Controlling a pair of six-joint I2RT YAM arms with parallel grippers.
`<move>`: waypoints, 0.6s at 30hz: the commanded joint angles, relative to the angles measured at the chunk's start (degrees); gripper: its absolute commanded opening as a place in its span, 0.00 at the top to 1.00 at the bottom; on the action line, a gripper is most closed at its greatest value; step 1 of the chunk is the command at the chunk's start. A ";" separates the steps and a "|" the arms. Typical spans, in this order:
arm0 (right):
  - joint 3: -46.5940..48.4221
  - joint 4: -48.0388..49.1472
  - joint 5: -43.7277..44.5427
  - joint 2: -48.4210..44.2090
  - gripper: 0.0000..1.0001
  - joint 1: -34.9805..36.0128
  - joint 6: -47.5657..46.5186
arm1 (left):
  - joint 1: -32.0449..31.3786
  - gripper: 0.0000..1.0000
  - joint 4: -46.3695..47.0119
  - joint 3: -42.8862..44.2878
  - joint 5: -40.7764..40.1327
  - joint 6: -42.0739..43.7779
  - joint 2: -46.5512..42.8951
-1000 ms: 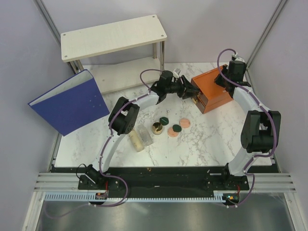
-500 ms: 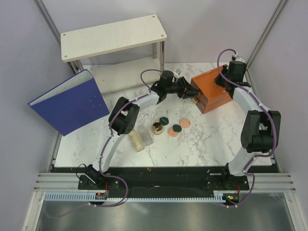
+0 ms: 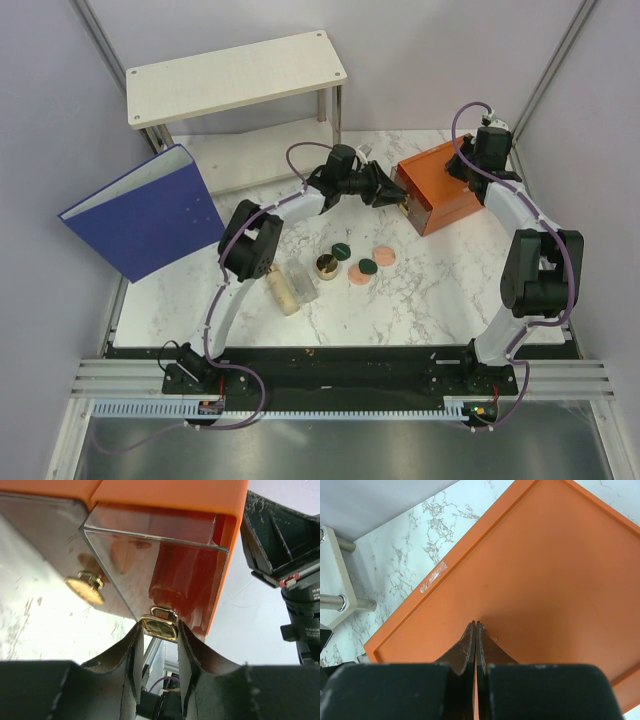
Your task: Organize the makeup
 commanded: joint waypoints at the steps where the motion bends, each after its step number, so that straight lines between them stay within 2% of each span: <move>1: -2.56 -7.09 -0.27 2.91 1.00 0.04 -0.16 | 1.47 0.96 -7.25 -4.86 2.26 6.41 -5.10; 7: -2.73 -7.09 -0.35 3.35 1.00 0.13 0.27 | 2.35 0.96 -12.96 -9.08 1.56 10.37 -9.40; 18: -3.17 -7.70 -1.32 4.76 1.00 0.13 -0.43 | 3.84 0.96 -15.78 -24.64 -2.48 15.72 -21.01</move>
